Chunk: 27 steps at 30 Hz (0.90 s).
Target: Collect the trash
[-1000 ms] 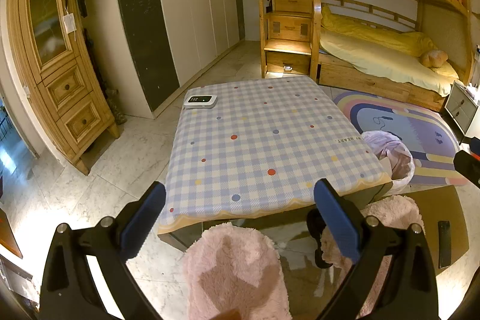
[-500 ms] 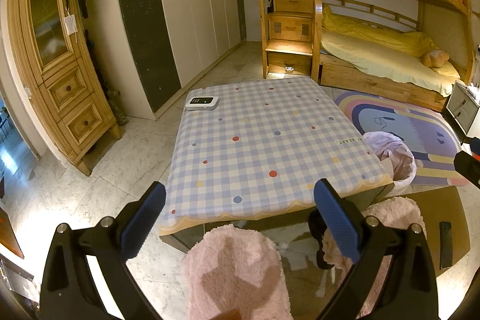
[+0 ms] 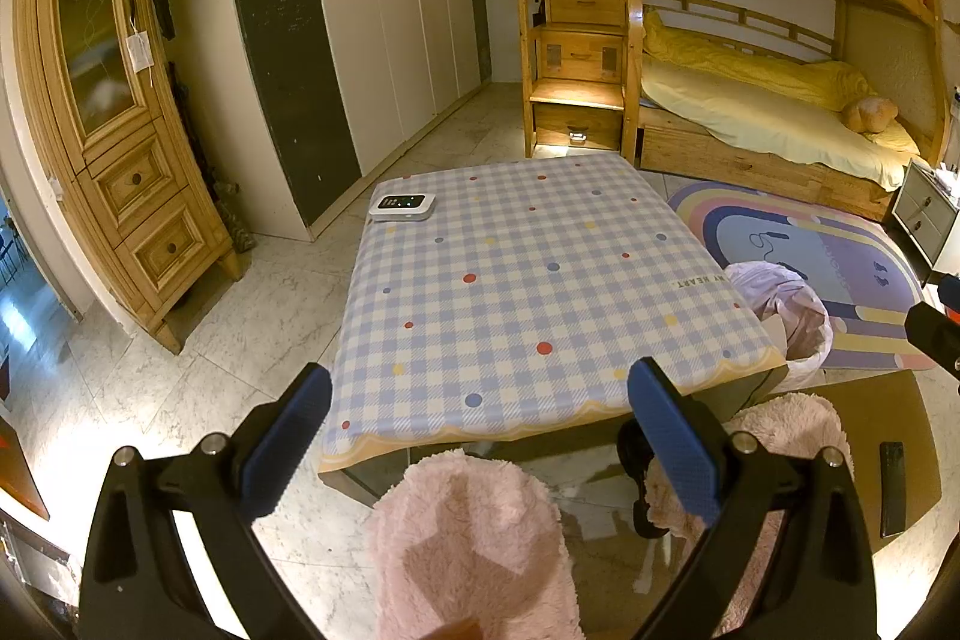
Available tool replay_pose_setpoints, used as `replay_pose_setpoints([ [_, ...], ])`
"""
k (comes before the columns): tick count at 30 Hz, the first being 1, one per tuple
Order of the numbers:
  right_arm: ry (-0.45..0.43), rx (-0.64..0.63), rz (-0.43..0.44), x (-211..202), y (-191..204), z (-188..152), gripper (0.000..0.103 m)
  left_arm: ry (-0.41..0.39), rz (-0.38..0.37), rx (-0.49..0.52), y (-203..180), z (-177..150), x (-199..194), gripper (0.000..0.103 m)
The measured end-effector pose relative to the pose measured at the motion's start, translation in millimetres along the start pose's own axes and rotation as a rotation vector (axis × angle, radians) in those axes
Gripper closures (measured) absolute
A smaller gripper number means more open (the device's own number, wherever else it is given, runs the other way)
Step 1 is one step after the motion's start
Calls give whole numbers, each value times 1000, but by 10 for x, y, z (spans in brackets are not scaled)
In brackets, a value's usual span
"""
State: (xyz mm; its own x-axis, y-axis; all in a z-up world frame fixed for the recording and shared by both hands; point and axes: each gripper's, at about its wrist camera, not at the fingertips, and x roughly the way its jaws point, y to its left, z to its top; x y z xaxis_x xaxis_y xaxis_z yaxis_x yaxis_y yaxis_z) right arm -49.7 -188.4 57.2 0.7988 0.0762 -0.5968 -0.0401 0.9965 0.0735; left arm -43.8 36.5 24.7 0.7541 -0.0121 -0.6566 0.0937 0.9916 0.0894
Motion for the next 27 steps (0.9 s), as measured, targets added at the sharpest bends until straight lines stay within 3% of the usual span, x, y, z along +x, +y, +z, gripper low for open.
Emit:
replay_pose_setpoints([
  [27,5,4,1,-3,-14,0,8,4,3,5,4,-1,11,7],
])
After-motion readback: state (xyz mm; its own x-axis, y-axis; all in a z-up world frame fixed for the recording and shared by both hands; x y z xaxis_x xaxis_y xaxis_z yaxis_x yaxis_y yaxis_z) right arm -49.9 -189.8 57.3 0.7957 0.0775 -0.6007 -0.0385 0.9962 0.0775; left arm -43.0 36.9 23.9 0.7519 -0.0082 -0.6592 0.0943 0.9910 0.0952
